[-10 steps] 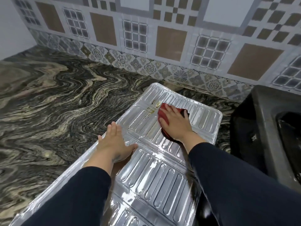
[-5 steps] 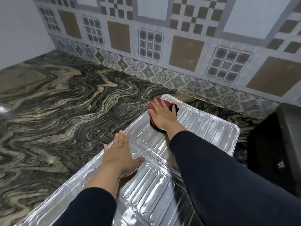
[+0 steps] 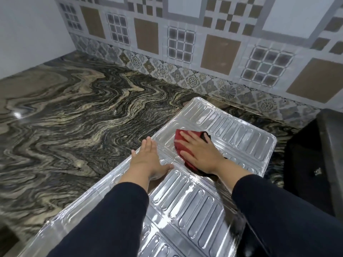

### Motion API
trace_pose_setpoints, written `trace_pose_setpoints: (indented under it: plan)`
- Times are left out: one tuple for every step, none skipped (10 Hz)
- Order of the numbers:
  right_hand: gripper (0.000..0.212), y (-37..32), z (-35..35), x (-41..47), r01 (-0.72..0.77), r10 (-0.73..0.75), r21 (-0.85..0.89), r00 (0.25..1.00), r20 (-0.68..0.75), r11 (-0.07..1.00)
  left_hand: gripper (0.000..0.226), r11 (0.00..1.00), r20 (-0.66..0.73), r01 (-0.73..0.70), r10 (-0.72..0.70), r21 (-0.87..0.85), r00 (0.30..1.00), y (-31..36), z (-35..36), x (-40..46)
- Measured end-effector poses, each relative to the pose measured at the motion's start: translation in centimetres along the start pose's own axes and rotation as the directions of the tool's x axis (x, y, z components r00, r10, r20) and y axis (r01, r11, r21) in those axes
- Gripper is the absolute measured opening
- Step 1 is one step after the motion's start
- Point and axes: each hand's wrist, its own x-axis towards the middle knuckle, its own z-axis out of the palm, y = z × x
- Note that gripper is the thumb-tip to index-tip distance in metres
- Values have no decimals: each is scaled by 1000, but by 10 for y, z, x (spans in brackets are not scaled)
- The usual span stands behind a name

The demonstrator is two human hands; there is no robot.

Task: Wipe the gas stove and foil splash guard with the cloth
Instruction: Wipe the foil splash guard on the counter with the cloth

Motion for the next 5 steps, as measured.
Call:
trace_pose_setpoints:
  plan:
    - [54, 31, -4, 15, -183, 182, -19, 983, -23, 983, 107, 1000, -6, -2, 2, 21, 1000, -1, 1, 2]
    - [55, 54, -11, 45, -356, 356, 11, 934, -22, 935, 106, 1000, -4, -3, 3, 28, 1000, -2, 3, 4]
    - [55, 56, -15, 76, -457, 459, 71, 888, -14, 887, 106, 1000, -10, 1, -1, 28, 1000, -1, 4, 6]
    - [55, 23, -13, 89, -406, 408, 104, 913, 0, 908, 107, 1000, -10, 9, -8, 20, 1000, -1, 5, 9]
    - [54, -29, -3, 82, -240, 240, 83, 971, 6, 967, 109, 1000, -17, 19, -19, -14, 1000, -1, 6, 9]
